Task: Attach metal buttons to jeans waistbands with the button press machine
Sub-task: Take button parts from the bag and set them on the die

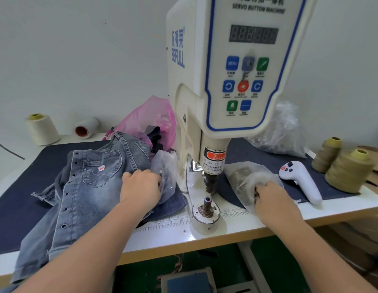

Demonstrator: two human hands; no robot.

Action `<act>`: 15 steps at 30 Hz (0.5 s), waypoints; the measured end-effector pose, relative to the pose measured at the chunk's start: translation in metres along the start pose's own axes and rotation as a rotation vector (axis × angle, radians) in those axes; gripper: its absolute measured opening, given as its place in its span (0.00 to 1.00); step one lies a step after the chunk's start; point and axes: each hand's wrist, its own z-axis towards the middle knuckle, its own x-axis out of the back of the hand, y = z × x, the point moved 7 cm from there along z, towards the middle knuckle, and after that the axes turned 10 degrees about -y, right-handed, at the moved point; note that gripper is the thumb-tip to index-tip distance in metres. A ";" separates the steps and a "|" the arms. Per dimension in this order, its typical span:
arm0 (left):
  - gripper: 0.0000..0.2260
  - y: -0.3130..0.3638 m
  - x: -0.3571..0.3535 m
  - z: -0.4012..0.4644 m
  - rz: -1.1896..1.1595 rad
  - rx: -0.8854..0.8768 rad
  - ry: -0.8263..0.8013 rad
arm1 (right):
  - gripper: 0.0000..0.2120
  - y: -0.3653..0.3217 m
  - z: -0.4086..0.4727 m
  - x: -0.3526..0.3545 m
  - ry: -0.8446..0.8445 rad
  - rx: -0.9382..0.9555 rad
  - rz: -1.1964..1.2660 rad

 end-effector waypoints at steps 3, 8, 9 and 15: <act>0.12 -0.001 0.002 0.000 -0.013 0.002 -0.008 | 0.11 0.001 0.004 0.004 -0.054 -0.011 0.016; 0.12 0.001 0.009 -0.004 -0.060 0.028 0.026 | 0.12 -0.001 0.002 0.013 -0.057 -0.050 0.019; 0.13 -0.001 0.011 -0.004 -0.120 0.040 0.047 | 0.11 -0.002 0.003 0.014 -0.053 -0.052 0.025; 0.08 -0.010 0.031 -0.014 -0.519 0.096 0.173 | 0.07 0.000 0.001 0.005 -0.043 -0.077 0.079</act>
